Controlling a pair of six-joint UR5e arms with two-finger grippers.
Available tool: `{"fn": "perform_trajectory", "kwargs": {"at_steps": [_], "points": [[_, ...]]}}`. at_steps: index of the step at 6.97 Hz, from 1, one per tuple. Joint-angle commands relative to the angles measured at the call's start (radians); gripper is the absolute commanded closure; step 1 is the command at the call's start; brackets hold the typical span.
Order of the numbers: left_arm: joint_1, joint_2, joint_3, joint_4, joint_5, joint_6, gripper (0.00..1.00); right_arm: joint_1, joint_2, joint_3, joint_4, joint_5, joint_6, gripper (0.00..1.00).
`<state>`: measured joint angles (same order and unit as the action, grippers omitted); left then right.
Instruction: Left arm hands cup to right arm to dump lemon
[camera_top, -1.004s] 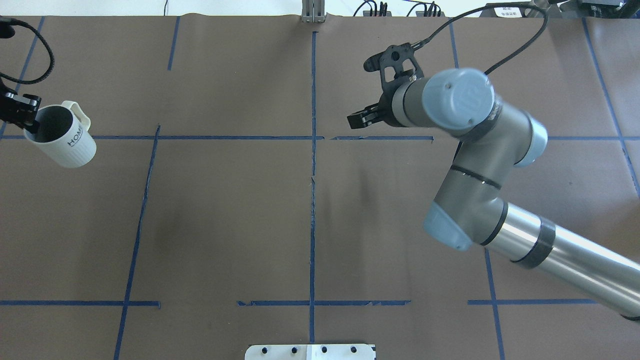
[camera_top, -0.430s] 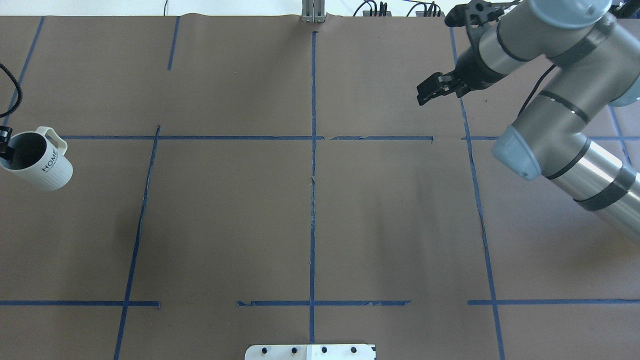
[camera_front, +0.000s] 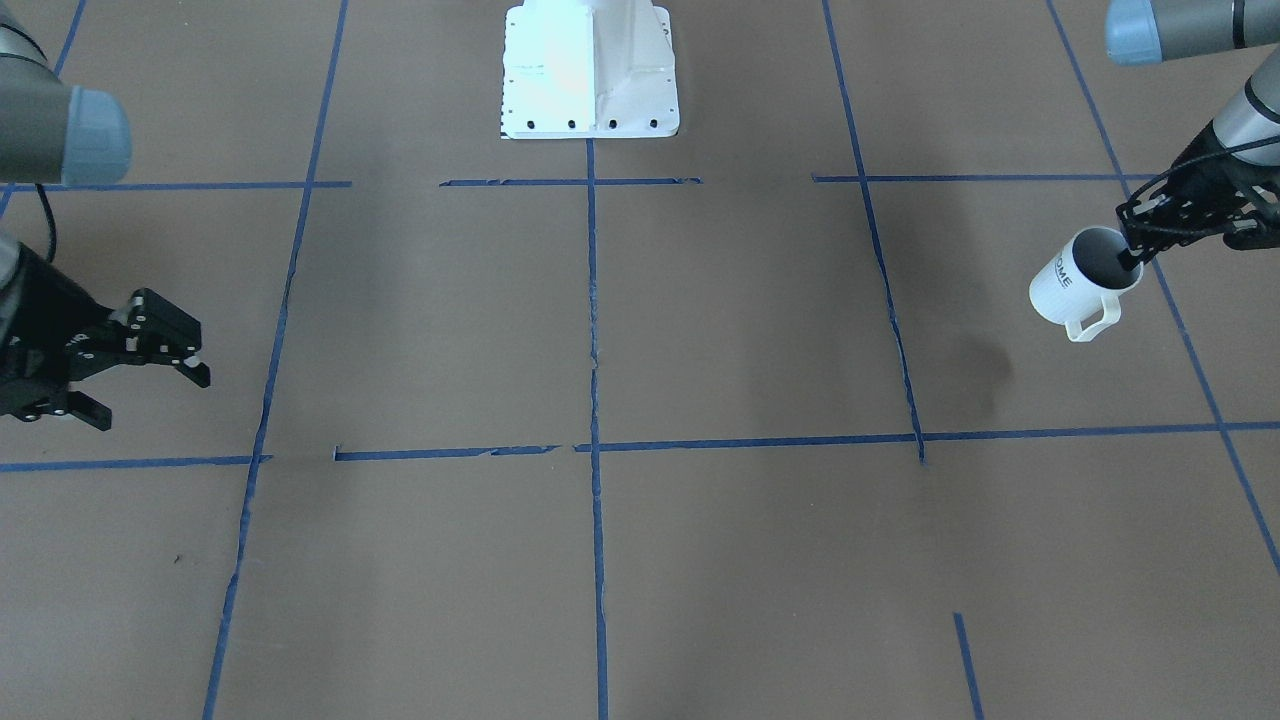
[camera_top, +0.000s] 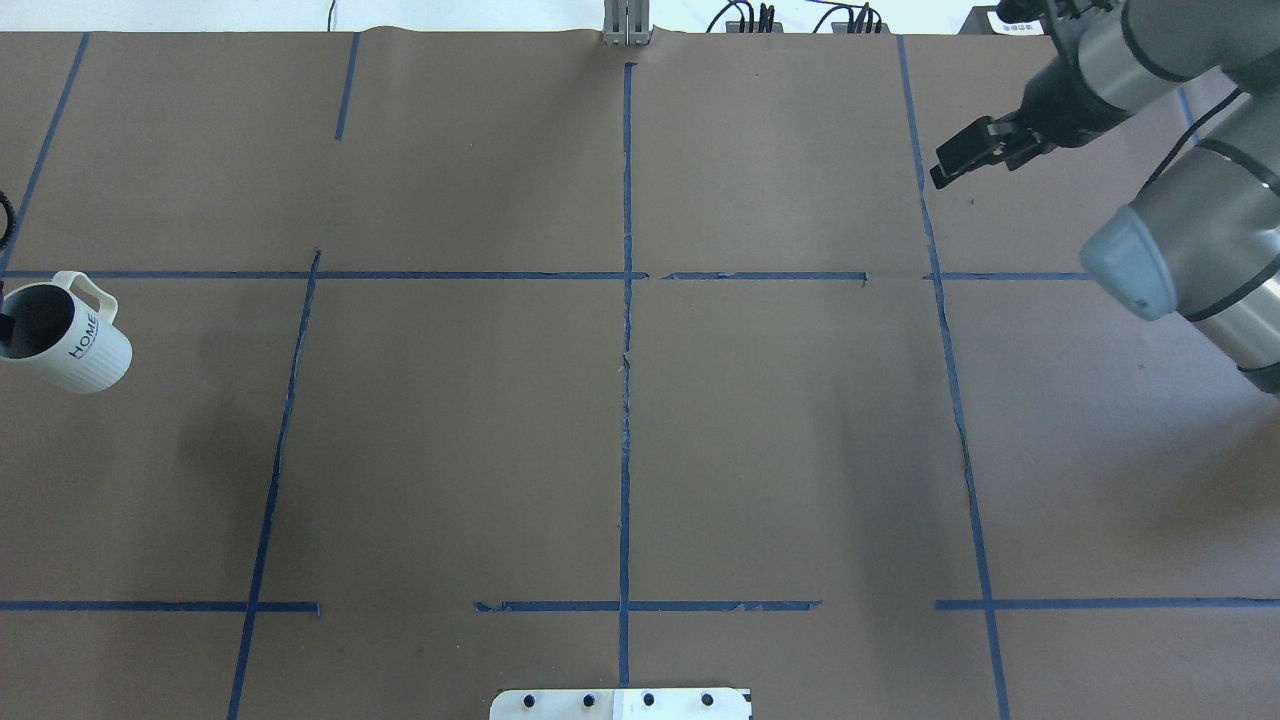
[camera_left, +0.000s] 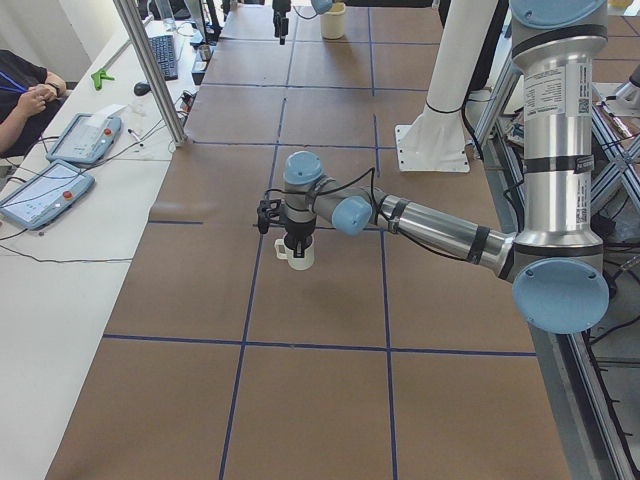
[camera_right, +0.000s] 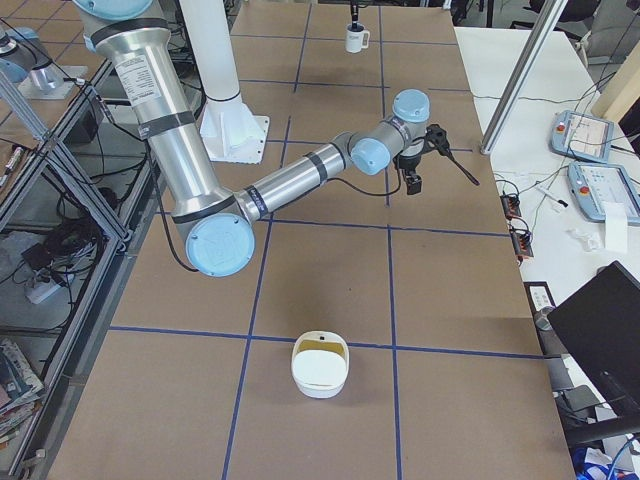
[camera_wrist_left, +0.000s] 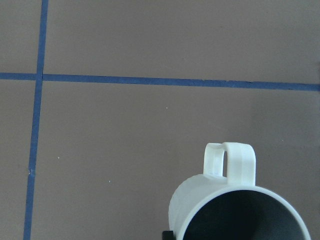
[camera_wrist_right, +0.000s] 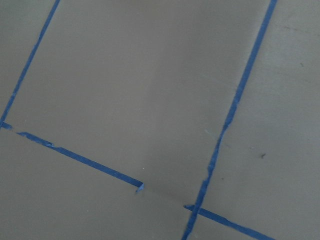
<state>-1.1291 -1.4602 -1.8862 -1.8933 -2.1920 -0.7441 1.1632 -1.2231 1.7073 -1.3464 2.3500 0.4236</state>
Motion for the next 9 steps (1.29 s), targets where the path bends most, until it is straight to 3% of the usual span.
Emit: {"fn": "perform_trajectory", "kwargs": {"at_steps": [1, 4, 5, 6, 7, 8, 9], "points": [[0.011, 0.001, 0.117, -0.165, 0.0, -0.063, 1.0, 0.087, -0.089, 0.023, -0.01, 0.071, -0.144, 0.01], [0.1, -0.008, 0.124, -0.162, 0.002, -0.097, 1.0, 0.15, -0.206, 0.041, -0.01, 0.075, -0.329, 0.01], [0.103, -0.009, 0.124, -0.158, 0.0, -0.095, 0.9, 0.159, -0.232, 0.055, -0.01, 0.075, -0.338, 0.01], [0.103, -0.008, 0.124, -0.158, -0.002, -0.089, 0.37, 0.167, -0.254, 0.057, -0.008, 0.075, -0.338, 0.01], [0.103, 0.001, 0.107, -0.155, -0.003, -0.074, 0.0, 0.168, -0.291, 0.07, -0.004, 0.074, -0.338, 0.0], [0.088, -0.002, 0.107, -0.144, -0.082, -0.005, 0.0, 0.173, -0.33, 0.081, 0.004, 0.062, -0.338, 0.0], [0.031, 0.0, 0.104, -0.077, -0.103, 0.14, 0.0, 0.174, -0.338, 0.084, 0.006, 0.049, -0.336, 0.0]]}}
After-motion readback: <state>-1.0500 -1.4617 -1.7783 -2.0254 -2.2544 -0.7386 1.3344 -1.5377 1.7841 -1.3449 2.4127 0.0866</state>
